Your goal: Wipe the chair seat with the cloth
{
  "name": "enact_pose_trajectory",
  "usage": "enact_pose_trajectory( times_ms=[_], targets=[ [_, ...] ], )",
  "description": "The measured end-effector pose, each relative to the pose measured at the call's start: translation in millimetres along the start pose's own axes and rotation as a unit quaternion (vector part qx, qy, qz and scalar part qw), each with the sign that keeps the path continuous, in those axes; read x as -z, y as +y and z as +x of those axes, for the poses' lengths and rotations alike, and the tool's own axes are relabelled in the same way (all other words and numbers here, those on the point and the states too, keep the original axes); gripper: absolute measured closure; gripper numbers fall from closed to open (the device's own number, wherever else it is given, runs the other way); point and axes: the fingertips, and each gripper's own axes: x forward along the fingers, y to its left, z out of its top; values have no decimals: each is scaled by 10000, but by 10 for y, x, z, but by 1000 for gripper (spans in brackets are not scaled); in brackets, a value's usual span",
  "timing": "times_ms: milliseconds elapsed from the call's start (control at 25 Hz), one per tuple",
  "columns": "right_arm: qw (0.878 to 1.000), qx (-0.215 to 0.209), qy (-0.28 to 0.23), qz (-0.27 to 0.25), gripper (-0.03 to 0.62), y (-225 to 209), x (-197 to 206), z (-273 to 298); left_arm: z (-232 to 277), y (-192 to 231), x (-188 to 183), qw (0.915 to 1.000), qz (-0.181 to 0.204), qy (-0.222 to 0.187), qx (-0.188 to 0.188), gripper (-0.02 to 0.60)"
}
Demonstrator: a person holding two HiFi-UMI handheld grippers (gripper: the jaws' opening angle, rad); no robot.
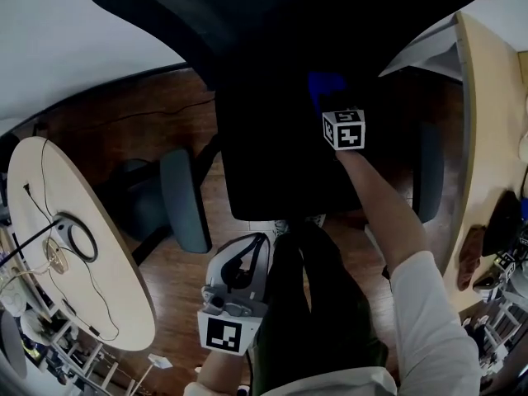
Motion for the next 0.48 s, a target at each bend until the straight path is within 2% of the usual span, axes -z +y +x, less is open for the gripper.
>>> enact_pose_trajectory(
  times_ms=[120,200,280,360,480],
  targets=[
    [9960,-871,-199,19,501,1111,-119,54,-112,100,-53,9999,-28,-30,-156,546],
    [9895,-1442,-49,86,500,1909,-2,133,-193,165,-63,9996,-58,-34,-260,546],
    [9837,-1777,252,82,500,2528,242,254,-261,220,-59,9994,-51,-24,-347,546],
    [9819,-1829,489,30,500,2846,487,377,-318,260,-39,9992,-15,4,-396,546],
    [9837,-1708,545,-112,500,2842,658,463,-398,307,9,9991,33,87,-419,546]
  ],
)
